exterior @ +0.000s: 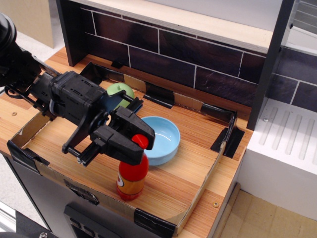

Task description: Upright hot sauce bottle

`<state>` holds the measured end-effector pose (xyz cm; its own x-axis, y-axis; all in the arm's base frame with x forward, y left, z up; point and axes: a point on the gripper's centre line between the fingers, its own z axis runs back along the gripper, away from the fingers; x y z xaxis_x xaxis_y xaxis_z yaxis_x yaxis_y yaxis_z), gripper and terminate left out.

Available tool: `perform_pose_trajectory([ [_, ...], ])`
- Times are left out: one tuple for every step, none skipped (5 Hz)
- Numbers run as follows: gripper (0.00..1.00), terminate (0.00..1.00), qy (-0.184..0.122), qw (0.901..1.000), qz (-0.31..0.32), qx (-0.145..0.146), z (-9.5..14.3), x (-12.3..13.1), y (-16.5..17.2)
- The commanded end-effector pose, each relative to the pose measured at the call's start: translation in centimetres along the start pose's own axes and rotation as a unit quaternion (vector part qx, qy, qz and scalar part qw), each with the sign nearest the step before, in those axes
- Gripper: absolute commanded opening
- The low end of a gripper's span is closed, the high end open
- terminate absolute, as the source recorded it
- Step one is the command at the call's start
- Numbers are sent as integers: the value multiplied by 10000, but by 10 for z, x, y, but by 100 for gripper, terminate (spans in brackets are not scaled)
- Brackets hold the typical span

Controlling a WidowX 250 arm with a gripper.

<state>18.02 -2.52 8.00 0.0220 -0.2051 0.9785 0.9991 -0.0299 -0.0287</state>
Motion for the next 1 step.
perform_pose_trajectory([
  [100, 100, -99, 9997, -179, -165, 5, -18, -7],
])
